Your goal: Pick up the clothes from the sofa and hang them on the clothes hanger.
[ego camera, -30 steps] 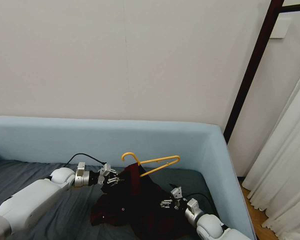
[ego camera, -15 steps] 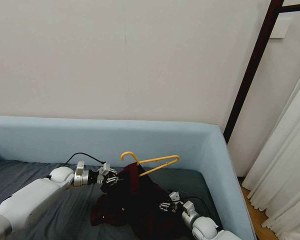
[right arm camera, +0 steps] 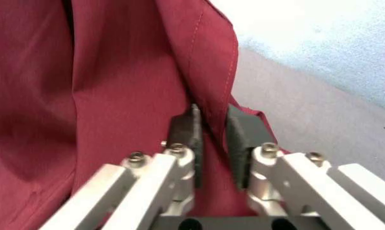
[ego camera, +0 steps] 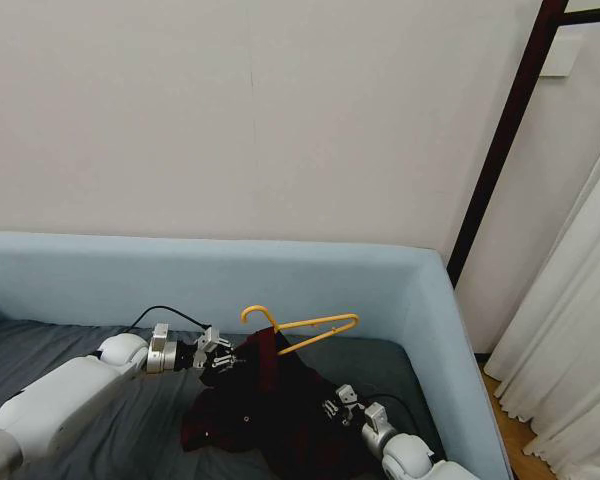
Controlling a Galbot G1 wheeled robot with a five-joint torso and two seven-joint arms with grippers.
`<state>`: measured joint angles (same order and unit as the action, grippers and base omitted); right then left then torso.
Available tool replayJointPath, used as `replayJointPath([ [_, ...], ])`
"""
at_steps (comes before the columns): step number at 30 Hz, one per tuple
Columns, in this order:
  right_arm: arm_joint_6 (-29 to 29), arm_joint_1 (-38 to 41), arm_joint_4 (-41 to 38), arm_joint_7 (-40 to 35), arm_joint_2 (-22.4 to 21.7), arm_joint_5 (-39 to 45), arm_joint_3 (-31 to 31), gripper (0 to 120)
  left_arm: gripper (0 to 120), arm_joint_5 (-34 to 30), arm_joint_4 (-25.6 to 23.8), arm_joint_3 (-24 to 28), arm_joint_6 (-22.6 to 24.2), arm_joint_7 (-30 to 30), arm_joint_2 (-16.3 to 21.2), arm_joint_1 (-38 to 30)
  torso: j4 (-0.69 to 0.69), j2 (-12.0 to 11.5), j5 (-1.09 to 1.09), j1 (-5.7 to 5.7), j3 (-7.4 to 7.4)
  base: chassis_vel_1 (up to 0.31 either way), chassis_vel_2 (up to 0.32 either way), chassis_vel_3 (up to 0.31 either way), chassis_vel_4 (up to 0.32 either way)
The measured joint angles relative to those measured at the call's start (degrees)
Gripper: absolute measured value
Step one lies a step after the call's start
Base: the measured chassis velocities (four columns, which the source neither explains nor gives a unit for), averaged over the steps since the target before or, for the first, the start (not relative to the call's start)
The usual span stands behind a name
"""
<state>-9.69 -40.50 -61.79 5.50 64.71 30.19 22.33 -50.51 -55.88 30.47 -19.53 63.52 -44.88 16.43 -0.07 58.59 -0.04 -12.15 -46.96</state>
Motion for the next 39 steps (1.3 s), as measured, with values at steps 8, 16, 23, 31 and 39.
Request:
replayJointPath([
  [8, -0.94, -0.25, -1.31, 0.97, -1.40, 0.79, -0.81, 0, 1, 0.03, 0.13, -0.47, -0.58, 0.26, 0.26, 0.40, 0.00, 0.00, 0.00, 0.00, 0.00, 0.000, 0.000, 0.000, 0.000],
  [16, 0.43, -0.56, -6.76, -1.68, -3.80, 4.71, -1.76, 0, 1, 0.02, -1.96, -0.52, -1.05, 0.82, 1.44, 0.40, 0.00, 0.00, 0.00, 0.00, 0.00, 0.000, 0.000, 0.000, 0.000],
  [23, 3.38, 2.25, -11.97, -3.05, -8.77, 8.64, -2.82, 0, 1, 1.47, -4.13, -1.32, -1.22, 4.62, 3.29, 0.36, 0.00, 0.01, 0.00, 0.01, 0.01, 0.000, 0.000, 0.000, 0.000],
  [31, 4.41, 3.90, -17.82, -4.38, -11.89, 7.09, -3.80, 0, 1, 5.19, -6.96, -3.92, -1.42, 9.32, 6.61, 0.95, 0.01, 0.01, 0.00, 0.01, 0.01, 0.000, 0.000, 0.000, 0.000],
  [39, 4.87, 5.44, -21.89, -6.12, -12.87, 5.89, -2.91, 0, 1, 12.21, -6.22, -6.87, -3.31, 10.18, 8.20, 1.83, 0.01, 0.01, 0.00, 0.01, 0.00, 0.000, 0.000, 0.000, 0.000],
])
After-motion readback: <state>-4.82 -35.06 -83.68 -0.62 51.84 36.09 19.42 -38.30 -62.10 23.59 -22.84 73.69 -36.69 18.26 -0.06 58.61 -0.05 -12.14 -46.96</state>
